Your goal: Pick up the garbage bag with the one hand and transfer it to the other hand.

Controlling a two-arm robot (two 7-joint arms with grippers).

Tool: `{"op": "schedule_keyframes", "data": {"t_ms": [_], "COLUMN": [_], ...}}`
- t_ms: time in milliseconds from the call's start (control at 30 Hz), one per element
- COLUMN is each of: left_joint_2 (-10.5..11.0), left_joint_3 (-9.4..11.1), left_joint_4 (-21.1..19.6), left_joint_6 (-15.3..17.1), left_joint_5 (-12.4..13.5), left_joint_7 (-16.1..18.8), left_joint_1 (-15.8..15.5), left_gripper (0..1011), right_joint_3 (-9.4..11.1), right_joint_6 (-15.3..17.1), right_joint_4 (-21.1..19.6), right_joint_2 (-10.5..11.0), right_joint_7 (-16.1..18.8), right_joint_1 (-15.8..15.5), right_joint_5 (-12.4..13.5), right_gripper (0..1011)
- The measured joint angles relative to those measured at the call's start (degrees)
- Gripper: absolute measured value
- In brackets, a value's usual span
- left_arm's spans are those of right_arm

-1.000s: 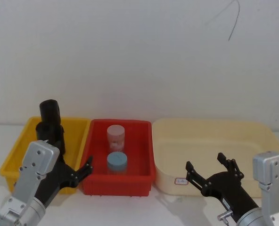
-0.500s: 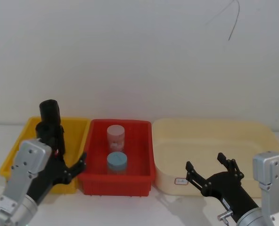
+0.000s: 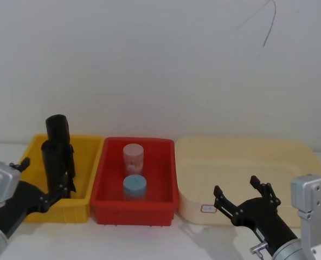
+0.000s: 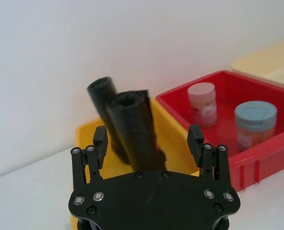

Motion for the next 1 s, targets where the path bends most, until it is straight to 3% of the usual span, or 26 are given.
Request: {"op": "schedule_keyframes", "data": {"t_ms": [400,1000], "left_joint_2": [0.42,-2.38], "left_joint_3": [-2.50,-3.43], "left_joint_4": [2.04,6.41], "left_joint_6": [-0.43,1.13], "left_joint_5": [-2.21,-5.89], "left_joint_7": [-1.34,-4.91], "left_joint_1": [-0.38,-4.00], "left_gripper": [1000,1000], "right_joint_3": [0.00,0.00], "right_joint_6": [0.00,0.00], "right_joint_4": [0.00,0.00], "right_joint_2": [0.00,0.00], "right_joint_7": [0.00,0.00], "right_joint_1": [0.00,0.00], "right_joint_5": [0.00,0.00], "right_gripper": [1000,1000]}}
